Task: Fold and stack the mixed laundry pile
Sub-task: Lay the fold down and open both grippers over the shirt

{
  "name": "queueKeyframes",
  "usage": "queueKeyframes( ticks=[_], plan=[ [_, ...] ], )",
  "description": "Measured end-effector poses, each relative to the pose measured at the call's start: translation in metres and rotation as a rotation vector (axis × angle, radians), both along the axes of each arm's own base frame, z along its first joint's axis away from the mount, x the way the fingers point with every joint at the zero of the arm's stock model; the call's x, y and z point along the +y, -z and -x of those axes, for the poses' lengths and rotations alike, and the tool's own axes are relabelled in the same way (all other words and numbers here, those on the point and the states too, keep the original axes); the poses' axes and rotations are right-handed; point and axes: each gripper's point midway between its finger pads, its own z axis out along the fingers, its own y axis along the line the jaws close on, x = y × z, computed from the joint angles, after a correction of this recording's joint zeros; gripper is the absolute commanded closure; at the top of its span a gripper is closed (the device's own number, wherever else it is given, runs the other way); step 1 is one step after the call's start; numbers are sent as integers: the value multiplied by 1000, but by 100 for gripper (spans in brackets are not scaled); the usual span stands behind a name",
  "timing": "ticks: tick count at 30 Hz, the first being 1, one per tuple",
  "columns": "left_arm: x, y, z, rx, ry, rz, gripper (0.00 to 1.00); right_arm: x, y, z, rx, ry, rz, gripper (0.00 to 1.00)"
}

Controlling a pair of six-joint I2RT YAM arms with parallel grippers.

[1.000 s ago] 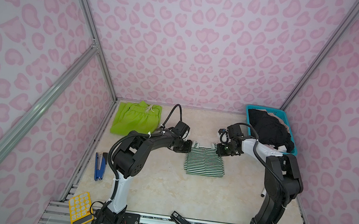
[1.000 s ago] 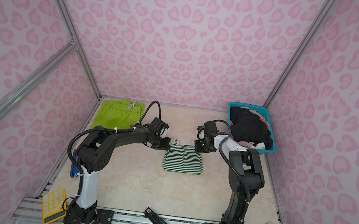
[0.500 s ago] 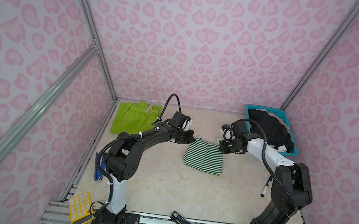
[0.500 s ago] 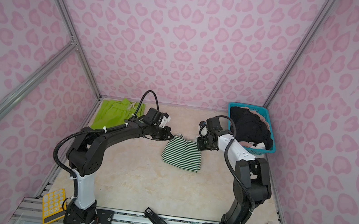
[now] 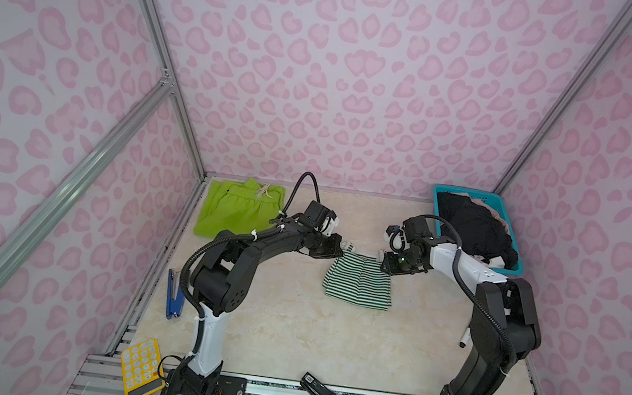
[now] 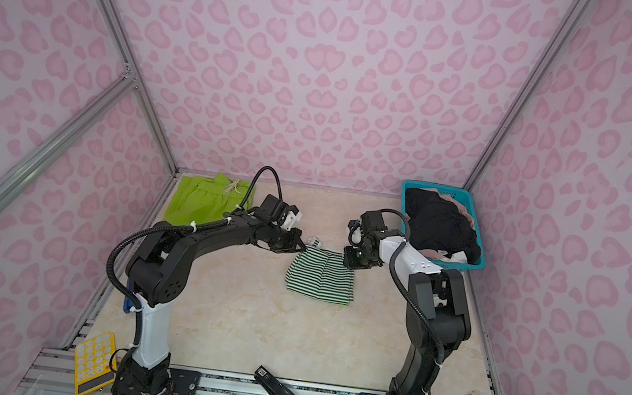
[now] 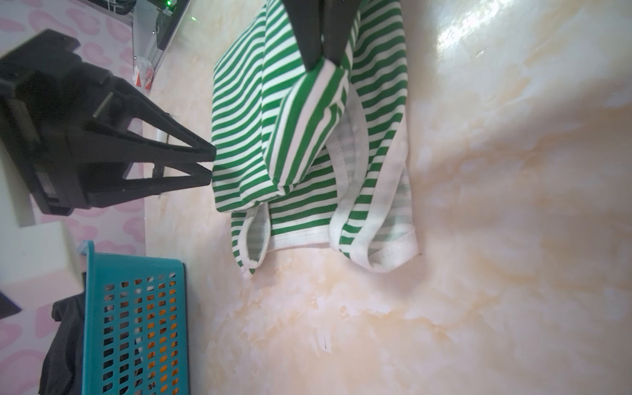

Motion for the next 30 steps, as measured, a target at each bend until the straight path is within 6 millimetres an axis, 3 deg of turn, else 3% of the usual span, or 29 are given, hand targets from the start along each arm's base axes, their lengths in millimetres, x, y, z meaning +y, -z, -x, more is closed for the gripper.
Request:
queueKeyframes(
  ticks=[7,12,14,17,19,25,30],
  plan=[
    [1,5,0,13,0,1,98,-9,4,-15,-22,37,36,62],
    [2,8,-1,25,-6,1,97,-9,14,-17,-4,38,43,67],
    [2,8,-1,26,-6,3,98,-8,19,-18,3,37,43,75],
    [3,8,-2,24,-8,5,98,-7,23,-18,12,39,33,97],
    [4,10,-1,28,-9,5,98,-6,21,-19,14,45,21,100],
    [10,11,7,49,-15,13,98,-8,-6,-11,-35,46,-5,100],
    [10,-22,10,-6,0,58,98,-9,-39,-7,-106,38,-28,100]
  ],
)
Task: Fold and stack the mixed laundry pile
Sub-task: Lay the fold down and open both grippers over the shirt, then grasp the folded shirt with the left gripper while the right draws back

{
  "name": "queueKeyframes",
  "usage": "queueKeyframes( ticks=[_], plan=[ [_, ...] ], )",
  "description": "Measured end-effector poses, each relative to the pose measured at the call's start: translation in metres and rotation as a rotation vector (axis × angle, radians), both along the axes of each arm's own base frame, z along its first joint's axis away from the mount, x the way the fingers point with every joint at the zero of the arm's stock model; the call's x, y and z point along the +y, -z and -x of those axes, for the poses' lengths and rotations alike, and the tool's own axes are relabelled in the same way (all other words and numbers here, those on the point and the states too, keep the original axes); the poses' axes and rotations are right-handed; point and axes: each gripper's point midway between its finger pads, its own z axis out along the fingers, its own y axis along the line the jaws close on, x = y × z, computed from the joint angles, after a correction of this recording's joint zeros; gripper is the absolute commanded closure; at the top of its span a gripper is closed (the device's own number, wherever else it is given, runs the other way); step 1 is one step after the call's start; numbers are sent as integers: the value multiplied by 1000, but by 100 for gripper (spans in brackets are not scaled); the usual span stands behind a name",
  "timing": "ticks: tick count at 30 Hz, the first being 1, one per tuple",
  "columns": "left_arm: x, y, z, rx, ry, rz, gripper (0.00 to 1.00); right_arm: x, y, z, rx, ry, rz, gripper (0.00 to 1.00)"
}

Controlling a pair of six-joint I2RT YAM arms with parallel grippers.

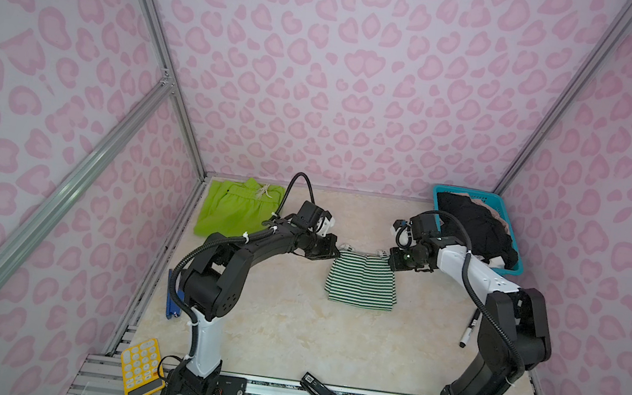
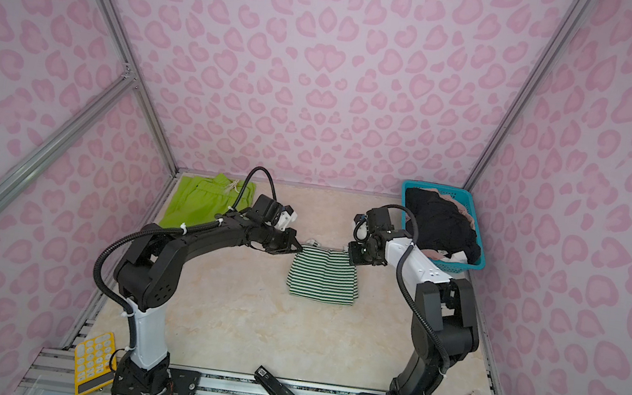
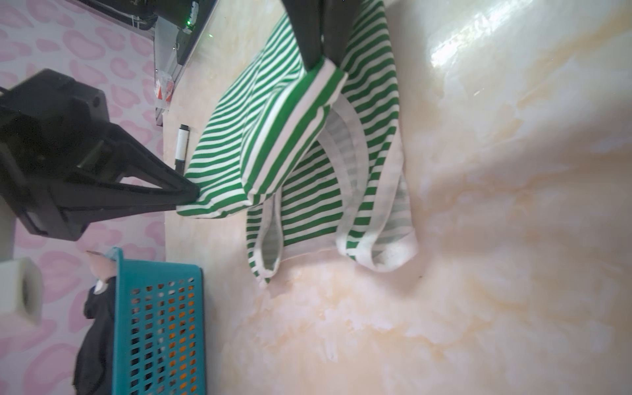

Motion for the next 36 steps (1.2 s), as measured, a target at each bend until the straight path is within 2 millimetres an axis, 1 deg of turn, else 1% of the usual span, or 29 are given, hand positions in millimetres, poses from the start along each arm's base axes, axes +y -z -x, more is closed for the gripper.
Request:
queueKeyframes(
  ticks=[1,3,5,6,8,12,13,14,16,18,20,23,26,28,29,31,34,36],
  plan=[
    [0,-4,-2,-11,3,5,98,0,-5,-1,-15,0,-7,100],
    [-3,-9,-10,-22,4,16,98,-1,-10,-5,-33,7,-13,100],
    [-6,-11,-26,-38,-1,28,97,-4,-9,-12,-40,29,-16,100],
    [-8,-8,-36,-43,-6,33,97,-6,-7,-19,-51,40,-19,100],
    [-10,5,-54,-36,-22,38,90,-8,3,-34,-51,76,-29,100],
    [-10,44,-81,17,-79,12,66,-15,40,-65,4,163,-14,100],
    [-8,52,-85,25,-95,0,59,-16,49,-72,16,176,-8,98],
    [-7,57,-88,29,-106,-9,54,-16,54,-77,28,194,-7,94],
    [-4,62,-91,39,-138,-26,44,-15,63,-79,47,208,-2,80],
    [0,62,-95,13,-160,-28,38,-17,64,-76,58,216,2,70],
    [6,64,-93,6,-176,-31,33,-19,59,-71,55,221,10,64],
    [17,57,-85,-1,-208,-52,32,-24,43,-61,34,225,17,55],
    [24,41,-74,-22,-213,-44,32,-28,26,-49,8,220,10,54],
    [26,36,-61,-17,-200,-30,32,-29,21,-39,13,214,6,54],
    [25,37,-56,-11,-189,-22,32,-29,20,-36,19,211,2,54],
    [24,47,-41,26,-166,-18,32,-29,26,-25,50,203,-1,54],
    [21,63,-19,83,-130,-31,33,-28,42,-8,102,193,4,54],
    [15,66,-11,89,-107,-28,34,-27,52,2,136,187,5,55]
  ],
)
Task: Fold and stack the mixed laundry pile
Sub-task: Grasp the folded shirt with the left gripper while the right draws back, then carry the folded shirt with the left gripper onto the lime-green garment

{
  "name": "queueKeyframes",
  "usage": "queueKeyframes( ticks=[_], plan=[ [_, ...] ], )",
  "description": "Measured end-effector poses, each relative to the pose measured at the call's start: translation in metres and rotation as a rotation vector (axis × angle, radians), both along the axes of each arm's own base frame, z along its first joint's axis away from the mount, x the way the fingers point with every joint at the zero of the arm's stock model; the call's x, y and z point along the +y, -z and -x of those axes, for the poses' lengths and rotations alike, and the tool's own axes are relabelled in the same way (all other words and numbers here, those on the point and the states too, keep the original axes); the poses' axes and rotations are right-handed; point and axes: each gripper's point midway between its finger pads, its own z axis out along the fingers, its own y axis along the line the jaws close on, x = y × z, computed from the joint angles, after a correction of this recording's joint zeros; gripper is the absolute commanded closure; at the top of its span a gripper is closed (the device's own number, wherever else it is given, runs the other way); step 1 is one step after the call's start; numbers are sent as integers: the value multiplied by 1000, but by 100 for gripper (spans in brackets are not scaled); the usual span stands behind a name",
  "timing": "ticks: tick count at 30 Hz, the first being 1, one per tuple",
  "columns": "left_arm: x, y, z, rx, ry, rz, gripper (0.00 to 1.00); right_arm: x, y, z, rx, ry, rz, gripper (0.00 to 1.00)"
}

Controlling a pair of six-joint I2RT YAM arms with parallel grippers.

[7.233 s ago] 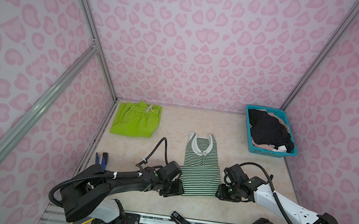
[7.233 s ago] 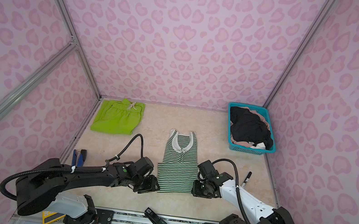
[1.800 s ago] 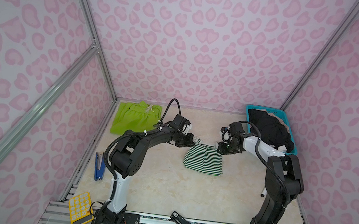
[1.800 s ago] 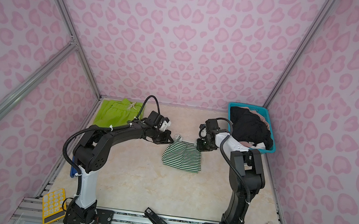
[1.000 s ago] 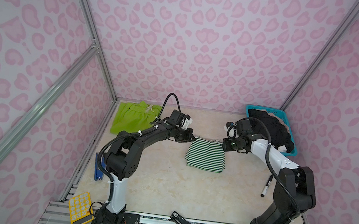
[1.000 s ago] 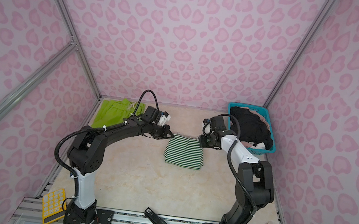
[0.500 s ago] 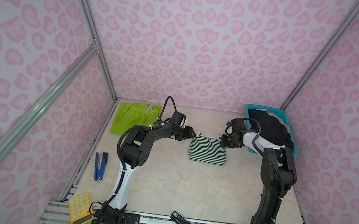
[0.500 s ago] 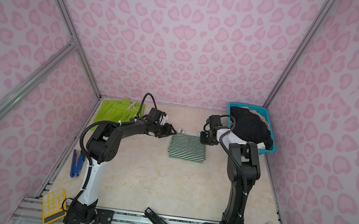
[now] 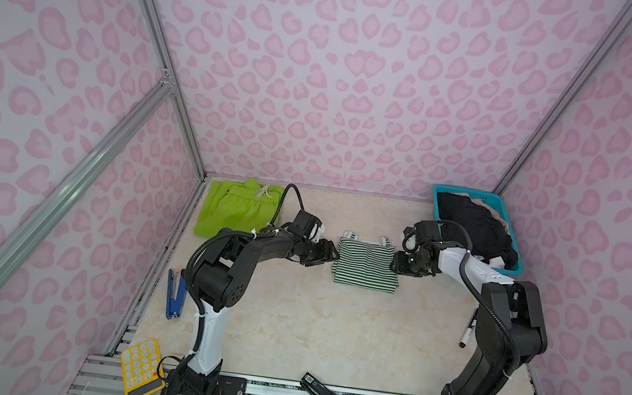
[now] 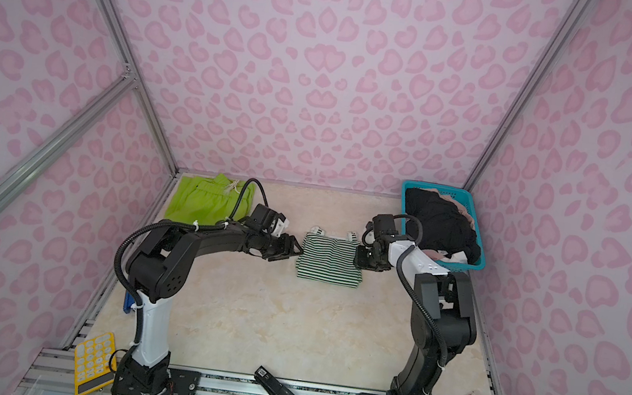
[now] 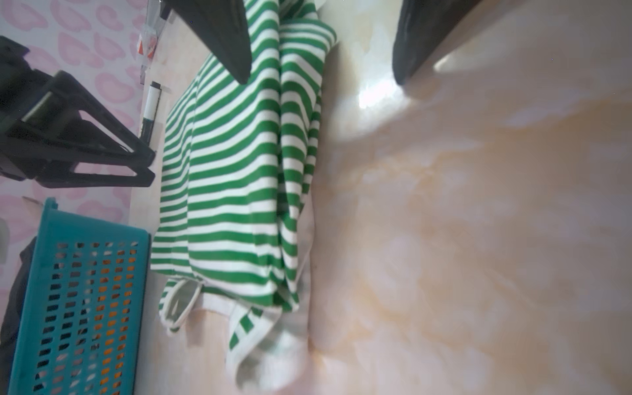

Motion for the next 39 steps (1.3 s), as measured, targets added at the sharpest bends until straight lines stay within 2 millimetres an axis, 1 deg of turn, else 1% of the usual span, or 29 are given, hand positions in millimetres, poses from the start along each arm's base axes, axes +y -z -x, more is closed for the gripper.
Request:
queueKeyframes(
  ticks=[5,8,11,12,14,17,18,20,22,25,27,33,39],
  plan=[
    [-17,3,8,-5,46,34,46,11,20,15,50,-26,0,58],
    [-24,6,10,0,48,44,56,21,24,18,54,-45,0,59],
    [-22,9,11,16,28,22,74,30,25,16,41,-58,2,60],
    [-20,10,11,27,18,9,79,32,25,16,36,-62,2,59],
    [-17,11,10,43,2,-14,85,37,24,15,30,-64,0,59],
    [-10,10,5,51,-25,-46,94,42,23,15,26,-75,-1,56],
    [-6,10,2,53,-39,-66,96,42,22,14,24,-73,-1,55],
    [3,7,-6,48,-65,-120,97,40,18,15,17,-71,15,55],
    [12,-2,-18,23,-95,-184,97,36,8,14,-7,-61,32,54],
    [28,-25,-41,-43,-122,-271,97,28,-9,12,-58,-44,55,54],
    [41,-37,-54,-78,-138,-333,97,23,-15,15,-71,-34,62,54],
    [94,-74,-98,-190,-161,-567,97,12,-23,29,-86,-22,79,54],
    [151,-116,-145,-299,-140,-835,97,10,-23,39,-84,-24,69,54]
  ],
)
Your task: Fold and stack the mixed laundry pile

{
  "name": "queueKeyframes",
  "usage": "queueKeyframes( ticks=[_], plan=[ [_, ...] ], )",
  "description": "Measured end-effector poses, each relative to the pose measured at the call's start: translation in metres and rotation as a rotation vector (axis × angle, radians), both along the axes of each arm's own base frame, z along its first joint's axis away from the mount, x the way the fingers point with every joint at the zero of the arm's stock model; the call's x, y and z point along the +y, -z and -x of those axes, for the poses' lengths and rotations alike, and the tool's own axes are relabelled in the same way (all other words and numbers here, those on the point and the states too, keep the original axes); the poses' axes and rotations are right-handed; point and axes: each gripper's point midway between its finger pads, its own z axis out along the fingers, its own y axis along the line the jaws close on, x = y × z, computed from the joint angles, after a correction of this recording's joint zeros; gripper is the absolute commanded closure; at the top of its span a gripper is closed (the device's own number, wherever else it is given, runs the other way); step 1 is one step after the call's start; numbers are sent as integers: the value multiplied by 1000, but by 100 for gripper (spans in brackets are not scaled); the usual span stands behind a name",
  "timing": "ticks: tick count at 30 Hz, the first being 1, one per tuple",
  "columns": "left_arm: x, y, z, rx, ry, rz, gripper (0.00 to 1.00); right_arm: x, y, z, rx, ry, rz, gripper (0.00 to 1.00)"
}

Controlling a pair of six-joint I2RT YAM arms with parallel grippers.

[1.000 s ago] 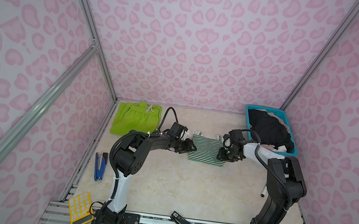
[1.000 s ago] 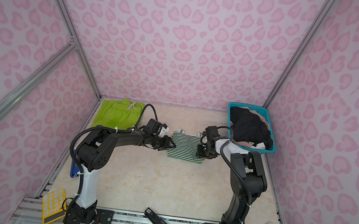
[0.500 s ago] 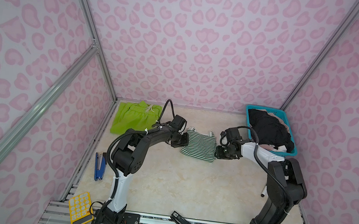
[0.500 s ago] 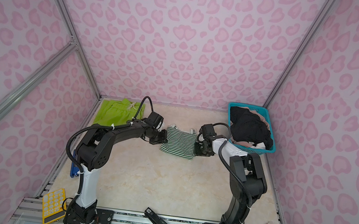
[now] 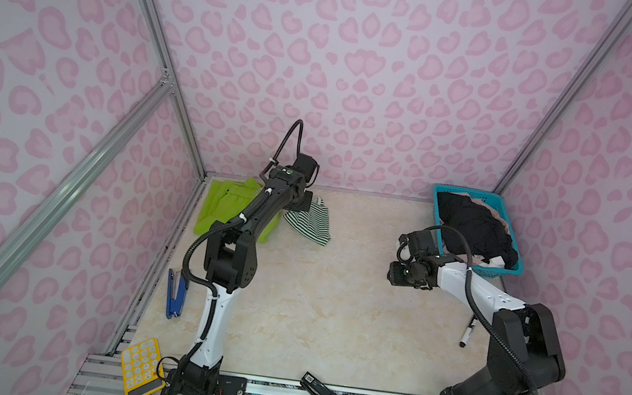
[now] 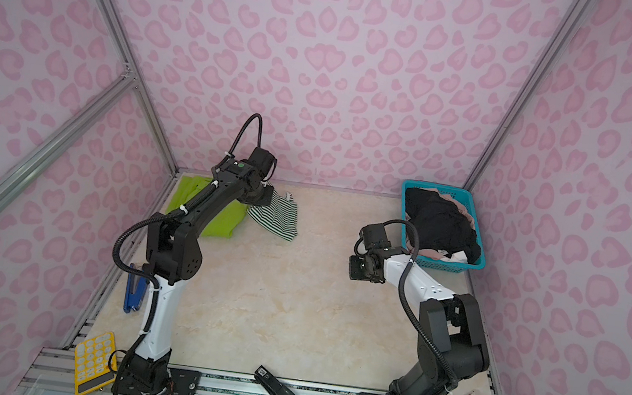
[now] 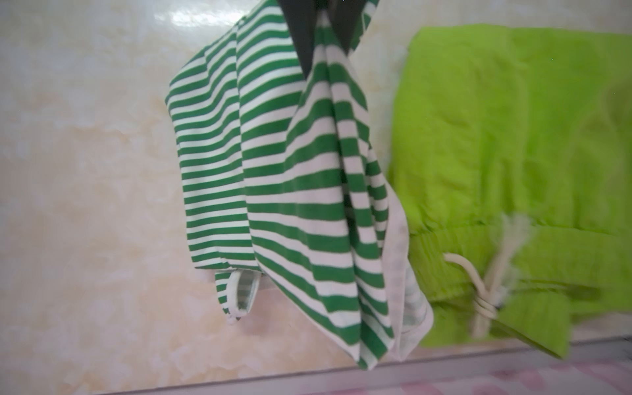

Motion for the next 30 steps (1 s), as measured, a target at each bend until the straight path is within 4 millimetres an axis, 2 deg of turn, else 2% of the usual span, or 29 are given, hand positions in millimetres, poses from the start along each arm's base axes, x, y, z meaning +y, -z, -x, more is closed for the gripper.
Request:
queueKeyframes(
  ticks=[4,7,16,22,23,24,25,27,30],
  plan=[
    [33,-34,-22,-70,1,-121,97,3,2,4,8,5,-27,54],
    [59,-47,-23,-79,-8,-177,97,6,2,5,12,4,-41,54],
    [160,-30,-21,14,-134,-190,97,15,8,4,27,-10,-61,54],
    [206,-27,-17,31,-208,-153,96,24,10,5,30,-26,-66,54],
    [212,-27,-16,33,-222,-148,89,25,11,5,31,-27,-66,53],
    [218,-26,-16,33,-236,-141,77,26,10,5,32,-29,-66,54],
    [224,-25,-15,34,-255,-128,61,27,9,5,31,-32,-66,54],
    [232,-22,-13,38,-291,-105,41,29,8,4,26,-35,-67,54],
    [240,-6,-6,75,-358,-73,32,30,6,4,26,-38,-66,54]
  ],
)
